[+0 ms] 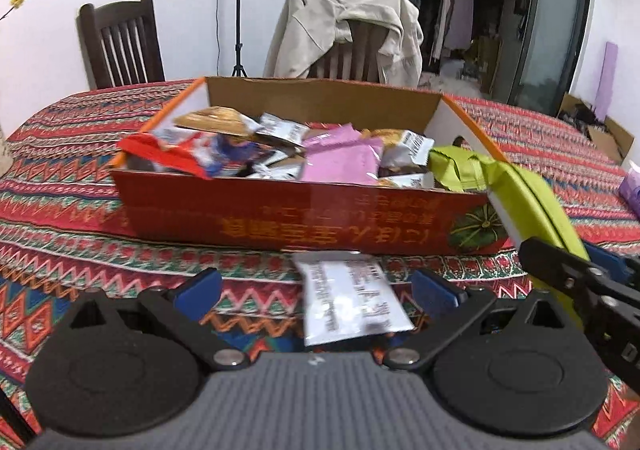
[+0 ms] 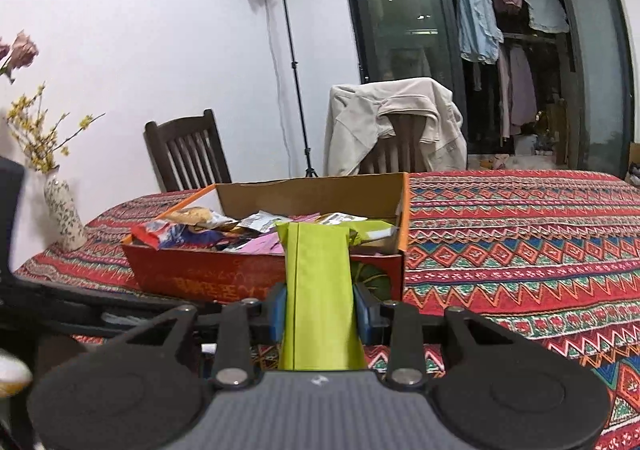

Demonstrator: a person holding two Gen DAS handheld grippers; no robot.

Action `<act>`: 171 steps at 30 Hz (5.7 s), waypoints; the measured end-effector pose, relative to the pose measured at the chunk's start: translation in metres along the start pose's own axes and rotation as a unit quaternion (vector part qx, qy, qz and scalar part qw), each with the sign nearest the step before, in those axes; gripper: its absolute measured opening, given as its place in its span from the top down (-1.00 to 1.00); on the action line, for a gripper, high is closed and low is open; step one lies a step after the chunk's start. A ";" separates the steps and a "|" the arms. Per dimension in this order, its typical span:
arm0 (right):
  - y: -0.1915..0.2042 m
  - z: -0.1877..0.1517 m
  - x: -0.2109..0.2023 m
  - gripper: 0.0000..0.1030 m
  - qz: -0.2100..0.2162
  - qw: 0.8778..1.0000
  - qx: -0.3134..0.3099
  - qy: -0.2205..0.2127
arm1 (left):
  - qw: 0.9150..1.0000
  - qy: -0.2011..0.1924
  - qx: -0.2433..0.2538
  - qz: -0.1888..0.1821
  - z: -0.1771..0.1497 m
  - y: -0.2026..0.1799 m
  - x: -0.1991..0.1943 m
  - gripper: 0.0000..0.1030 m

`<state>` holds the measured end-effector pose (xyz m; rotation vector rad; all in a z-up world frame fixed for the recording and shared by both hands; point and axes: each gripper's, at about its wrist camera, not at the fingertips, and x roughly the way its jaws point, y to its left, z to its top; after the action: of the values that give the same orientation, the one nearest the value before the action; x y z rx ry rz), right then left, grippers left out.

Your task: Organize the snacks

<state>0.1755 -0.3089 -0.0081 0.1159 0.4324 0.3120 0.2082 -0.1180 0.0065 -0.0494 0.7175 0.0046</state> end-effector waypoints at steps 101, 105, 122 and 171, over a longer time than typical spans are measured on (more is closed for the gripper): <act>0.051 -0.031 -0.068 -1.00 -0.027 0.999 -0.018 -0.026 | 0.981 -0.183 0.014 -0.060 -0.073 0.103 -0.123 -1.00; 0.053 -0.043 -0.072 -1.00 -0.019 1.000 -0.018 -0.014 | 0.985 -0.165 0.013 -0.058 -0.086 0.109 -0.118 -1.00; 0.054 -0.057 -0.070 -1.00 -0.014 1.000 -0.014 -0.001 | 0.986 -0.155 0.012 -0.065 -0.094 0.115 -0.116 -1.00; 0.055 -0.059 -0.067 -1.00 -0.013 1.000 -0.016 0.003 | 0.985 -0.156 0.009 -0.069 -0.097 0.116 -0.115 -1.00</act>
<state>0.0773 -0.2755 -0.0255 0.0785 0.4340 0.2944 0.0554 -0.0053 0.0044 -0.0796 0.3995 -0.1251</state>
